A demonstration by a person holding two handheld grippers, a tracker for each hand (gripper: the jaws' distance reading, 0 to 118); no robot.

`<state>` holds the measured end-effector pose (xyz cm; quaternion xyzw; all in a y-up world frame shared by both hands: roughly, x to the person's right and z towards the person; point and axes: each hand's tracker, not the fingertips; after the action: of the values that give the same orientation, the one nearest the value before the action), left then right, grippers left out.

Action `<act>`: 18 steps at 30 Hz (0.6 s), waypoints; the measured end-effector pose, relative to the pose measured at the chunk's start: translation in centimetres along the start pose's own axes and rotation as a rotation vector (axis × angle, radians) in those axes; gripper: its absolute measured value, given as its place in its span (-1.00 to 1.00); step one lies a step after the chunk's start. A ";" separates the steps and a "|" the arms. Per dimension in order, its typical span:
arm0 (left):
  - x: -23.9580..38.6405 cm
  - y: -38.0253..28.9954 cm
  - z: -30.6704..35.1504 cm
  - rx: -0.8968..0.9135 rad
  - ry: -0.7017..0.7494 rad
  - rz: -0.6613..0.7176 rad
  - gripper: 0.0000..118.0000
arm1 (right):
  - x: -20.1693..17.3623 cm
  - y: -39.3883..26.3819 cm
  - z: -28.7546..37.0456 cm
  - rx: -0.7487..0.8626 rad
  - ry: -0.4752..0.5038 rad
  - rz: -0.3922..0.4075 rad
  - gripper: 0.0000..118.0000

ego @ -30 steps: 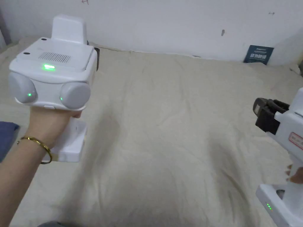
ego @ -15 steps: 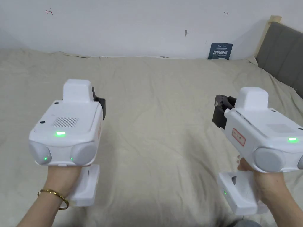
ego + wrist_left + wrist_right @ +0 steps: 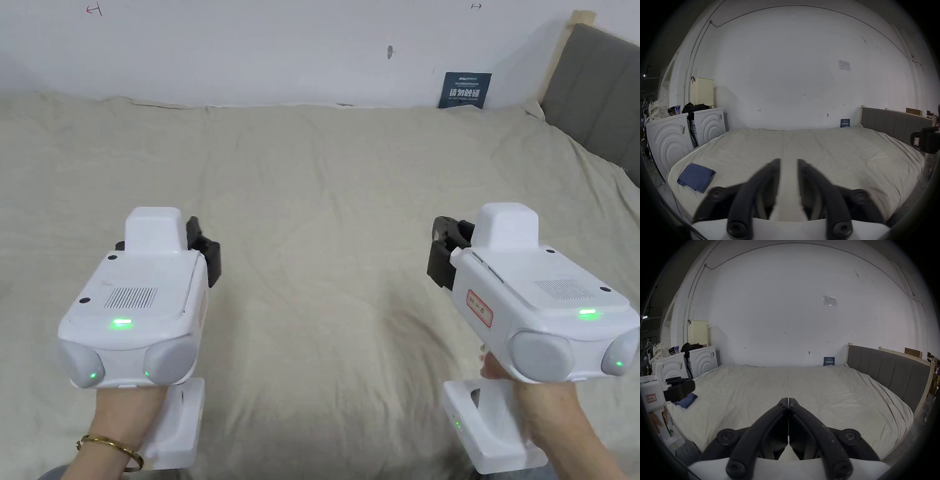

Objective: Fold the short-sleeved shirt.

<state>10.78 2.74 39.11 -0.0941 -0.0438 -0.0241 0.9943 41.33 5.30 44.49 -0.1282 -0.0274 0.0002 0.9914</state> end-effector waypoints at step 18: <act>0.2 1.2 0.2 0.035 -0.003 0.026 1.00 | -0.4 1.3 0.5 0.022 0.006 -0.014 1.00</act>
<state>10.99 3.96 39.11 -0.0772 -0.0443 -0.0101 0.9960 40.95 6.67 44.64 -0.1172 -0.0252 -0.0067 0.9928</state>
